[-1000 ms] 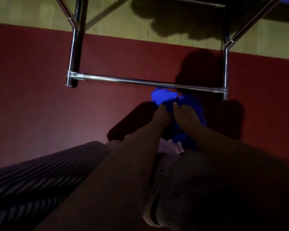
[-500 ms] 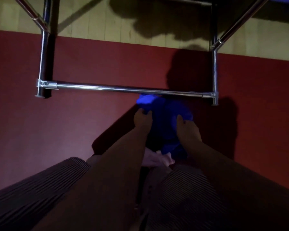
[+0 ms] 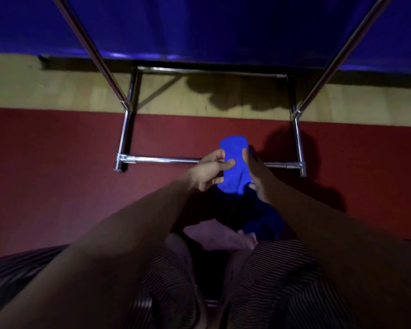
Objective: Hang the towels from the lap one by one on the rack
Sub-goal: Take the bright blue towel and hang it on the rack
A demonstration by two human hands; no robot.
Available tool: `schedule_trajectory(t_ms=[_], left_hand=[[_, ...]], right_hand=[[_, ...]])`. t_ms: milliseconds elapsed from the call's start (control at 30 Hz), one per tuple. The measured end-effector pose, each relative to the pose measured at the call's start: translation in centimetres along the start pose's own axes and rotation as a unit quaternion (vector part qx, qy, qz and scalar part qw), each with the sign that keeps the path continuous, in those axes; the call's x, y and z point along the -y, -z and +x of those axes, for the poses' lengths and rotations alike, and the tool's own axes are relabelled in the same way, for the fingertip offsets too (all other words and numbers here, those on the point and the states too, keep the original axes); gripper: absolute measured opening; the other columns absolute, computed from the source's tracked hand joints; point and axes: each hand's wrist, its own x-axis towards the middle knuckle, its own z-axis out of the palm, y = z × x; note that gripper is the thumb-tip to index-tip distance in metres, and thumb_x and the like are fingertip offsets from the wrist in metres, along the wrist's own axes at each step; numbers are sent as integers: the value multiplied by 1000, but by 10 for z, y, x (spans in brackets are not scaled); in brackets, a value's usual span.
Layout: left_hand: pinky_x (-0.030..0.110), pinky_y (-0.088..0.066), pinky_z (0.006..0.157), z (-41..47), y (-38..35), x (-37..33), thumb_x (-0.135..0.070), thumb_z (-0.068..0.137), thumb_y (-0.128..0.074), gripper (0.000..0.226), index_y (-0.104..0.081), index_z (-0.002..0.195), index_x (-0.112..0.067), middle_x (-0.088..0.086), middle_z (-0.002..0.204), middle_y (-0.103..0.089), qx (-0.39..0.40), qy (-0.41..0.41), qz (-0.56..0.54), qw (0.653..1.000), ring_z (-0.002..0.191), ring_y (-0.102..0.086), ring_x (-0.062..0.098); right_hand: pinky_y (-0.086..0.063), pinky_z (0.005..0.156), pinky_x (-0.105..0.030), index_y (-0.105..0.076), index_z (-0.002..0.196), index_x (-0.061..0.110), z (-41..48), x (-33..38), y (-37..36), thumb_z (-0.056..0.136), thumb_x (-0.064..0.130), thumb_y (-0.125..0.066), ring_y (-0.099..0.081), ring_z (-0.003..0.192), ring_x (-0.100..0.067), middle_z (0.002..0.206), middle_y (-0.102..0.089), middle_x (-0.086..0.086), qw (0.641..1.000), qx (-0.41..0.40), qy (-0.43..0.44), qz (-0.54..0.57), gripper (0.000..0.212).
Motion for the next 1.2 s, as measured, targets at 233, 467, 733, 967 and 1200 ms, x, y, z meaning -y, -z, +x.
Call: schedule_trajectory(t_ms=[233, 467, 733, 967, 1200], left_hand=[[22, -50, 61, -123, 14, -86, -1, 87, -59, 28, -51, 98, -25, -7, 71, -68, -7, -125, 113, 986, 63, -64, 6], [27, -45, 78, -208, 32, -114, -27, 100, -39, 18, -53, 111, -24, -1, 96, -59, -69, -189, 129, 971, 88, -55, 14], [29, -38, 92, -232, 37, -115, -17, 92, -50, 28, -61, 66, -23, -9, 90, -62, -112, -218, 142, 959, 93, -54, 12], [14, -29, 42, -245, 30, -117, -2, 91, -42, 35, -36, 59, -14, -10, 46, -38, -37, -169, 163, 971, 43, -35, 4], [14, -36, 37, -246, 29, -119, 3, 93, -46, 39, -49, 118, -26, -6, 70, -60, 45, -130, 164, 977, 47, -51, 3]], right_hand=[[-51, 49, -15, -59, 101, 12, -81, 82, -24, 97, 18, -48, -68, 57, -1, 61, -71, 10, 979, 116, 129, 106, 14], [-53, 85, -21, -54, 121, 3, -141, 109, -42, 93, 19, -51, -66, 93, -13, 112, -65, -10, 950, 227, 176, 124, 33], [-52, 84, -24, -56, 115, 23, -163, 111, -49, 94, 21, -52, -63, 95, -14, 109, -65, -4, 954, 182, 227, 67, 21], [-47, 74, -25, -64, 86, 17, -161, 111, -36, 89, 21, -61, -60, 88, -18, 86, -66, -1, 951, 139, 252, -111, 6], [-41, 86, -26, -60, 99, 19, -157, 111, -27, 86, 15, -64, -54, 96, -12, 101, -61, -2, 918, 98, 341, -178, 14]])
